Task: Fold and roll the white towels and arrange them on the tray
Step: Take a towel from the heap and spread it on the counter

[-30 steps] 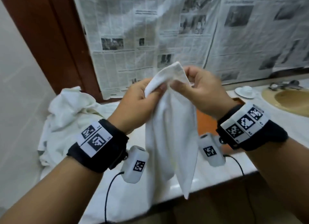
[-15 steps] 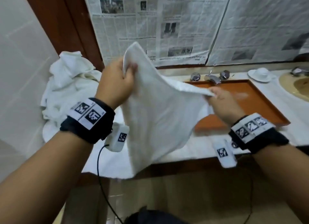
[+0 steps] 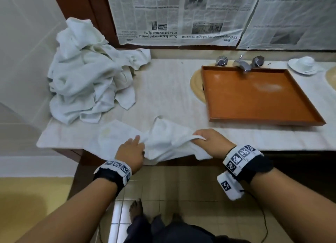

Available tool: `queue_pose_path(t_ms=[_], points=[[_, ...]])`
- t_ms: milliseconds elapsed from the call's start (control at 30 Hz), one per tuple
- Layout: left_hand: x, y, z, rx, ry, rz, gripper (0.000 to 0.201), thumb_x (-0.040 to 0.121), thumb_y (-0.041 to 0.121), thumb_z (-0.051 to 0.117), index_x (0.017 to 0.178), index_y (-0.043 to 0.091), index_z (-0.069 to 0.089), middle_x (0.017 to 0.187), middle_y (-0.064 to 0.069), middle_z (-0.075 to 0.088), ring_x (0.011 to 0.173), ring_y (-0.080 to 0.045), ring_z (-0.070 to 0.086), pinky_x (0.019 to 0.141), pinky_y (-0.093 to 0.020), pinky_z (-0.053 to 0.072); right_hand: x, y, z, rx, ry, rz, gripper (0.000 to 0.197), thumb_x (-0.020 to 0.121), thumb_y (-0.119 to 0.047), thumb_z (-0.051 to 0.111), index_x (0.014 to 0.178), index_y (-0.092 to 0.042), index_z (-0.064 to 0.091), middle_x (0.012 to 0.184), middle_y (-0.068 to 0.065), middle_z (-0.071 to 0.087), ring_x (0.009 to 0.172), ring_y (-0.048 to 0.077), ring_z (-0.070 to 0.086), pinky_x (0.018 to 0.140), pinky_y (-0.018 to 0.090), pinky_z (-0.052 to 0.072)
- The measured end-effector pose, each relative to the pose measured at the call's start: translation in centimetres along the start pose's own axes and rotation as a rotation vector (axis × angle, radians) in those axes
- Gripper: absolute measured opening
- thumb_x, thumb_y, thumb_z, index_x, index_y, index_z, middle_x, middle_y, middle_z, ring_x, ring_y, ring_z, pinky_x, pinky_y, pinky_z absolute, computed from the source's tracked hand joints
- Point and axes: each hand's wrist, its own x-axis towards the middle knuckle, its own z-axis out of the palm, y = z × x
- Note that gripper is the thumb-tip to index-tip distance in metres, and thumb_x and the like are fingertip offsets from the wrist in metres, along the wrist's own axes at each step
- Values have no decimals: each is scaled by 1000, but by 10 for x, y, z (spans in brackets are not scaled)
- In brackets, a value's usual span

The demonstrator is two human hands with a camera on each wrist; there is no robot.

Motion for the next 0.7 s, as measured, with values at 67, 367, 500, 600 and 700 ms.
queue_pose_path(t_ms=[67, 367, 500, 600, 700], points=[[-14, 17, -10, -243, -21, 79, 27, 96, 22, 34, 110, 15, 55, 120, -17, 63, 96, -37, 62, 81, -39, 50, -2, 8, 7, 36, -33, 61, 22, 99, -27, 58, 106, -10, 70, 90, -2, 62, 84, 13, 55, 77, 26, 41], [-15, 13, -68, -1099, -335, 86, 27, 91, 20, 46, 89, 0, 64, 58, -15, 63, 48, -30, 52, 38, -26, 42, 4, 20, -31, 111, 0, 136, 18, 97, -21, 61, 87, -9, 70, 64, 0, 59, 49, 14, 54, 53, 26, 47], [-1, -31, -108, -1295, 126, -193, 24, 101, 10, 38, 94, 0, 59, 45, -8, 44, 32, -19, 37, 38, -22, 32, 19, 21, -54, 81, 213, 120, 28, 98, -23, 57, 85, 0, 66, 64, 7, 53, 57, 20, 49, 57, 34, 44], [10, -47, -129, -1423, 192, -261, 27, 101, 13, 36, 92, 9, 61, 50, -11, 45, 36, -21, 41, 42, -23, 35, 35, 12, -69, 134, 311, 108, 23, 96, -21, 59, 87, -2, 69, 68, 13, 61, 56, 28, 55, 56, 31, 43], [28, -47, -144, -1412, 183, -285, 36, 89, 0, 29, 94, 11, 64, 53, -10, 51, 39, -23, 48, 45, -25, 41, 59, -1, -85, 266, 449, 163, 12, 95, -16, 61, 88, -15, 71, 72, 15, 68, 58, 27, 65, 58, 35, 54]])
